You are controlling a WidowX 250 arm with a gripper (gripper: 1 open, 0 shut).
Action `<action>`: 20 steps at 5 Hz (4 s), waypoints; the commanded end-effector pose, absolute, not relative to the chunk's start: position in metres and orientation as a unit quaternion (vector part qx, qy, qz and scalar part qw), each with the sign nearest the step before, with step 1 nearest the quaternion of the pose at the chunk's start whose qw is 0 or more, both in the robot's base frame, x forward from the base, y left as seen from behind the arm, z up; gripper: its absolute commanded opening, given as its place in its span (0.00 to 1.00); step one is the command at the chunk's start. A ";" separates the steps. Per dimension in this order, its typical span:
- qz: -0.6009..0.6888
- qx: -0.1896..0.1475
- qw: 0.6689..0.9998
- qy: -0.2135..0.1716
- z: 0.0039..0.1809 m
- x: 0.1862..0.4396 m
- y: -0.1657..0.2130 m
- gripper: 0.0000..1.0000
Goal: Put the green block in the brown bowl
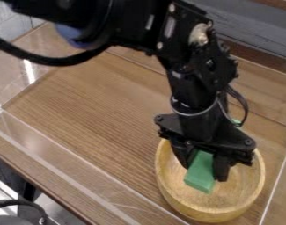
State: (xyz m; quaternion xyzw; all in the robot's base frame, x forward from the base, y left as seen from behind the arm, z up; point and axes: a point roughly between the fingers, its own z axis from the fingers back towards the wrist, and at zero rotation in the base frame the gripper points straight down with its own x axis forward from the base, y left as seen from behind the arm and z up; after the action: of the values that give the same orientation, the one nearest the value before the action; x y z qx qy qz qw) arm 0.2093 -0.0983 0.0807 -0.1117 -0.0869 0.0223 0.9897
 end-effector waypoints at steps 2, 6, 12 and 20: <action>0.028 -0.124 0.987 -0.096 0.086 0.215 -0.097 0.00; 0.035 -0.138 0.986 -0.090 0.087 0.216 -0.096 0.00; 0.039 -0.158 0.983 -0.080 0.087 0.218 -0.096 0.00; 0.052 -0.174 0.982 -0.060 0.073 0.216 -0.095 0.00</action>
State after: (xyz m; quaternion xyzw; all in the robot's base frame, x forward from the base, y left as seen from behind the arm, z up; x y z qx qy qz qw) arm 0.2111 -0.0968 0.0677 -0.1705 -0.0472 0.0507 0.9829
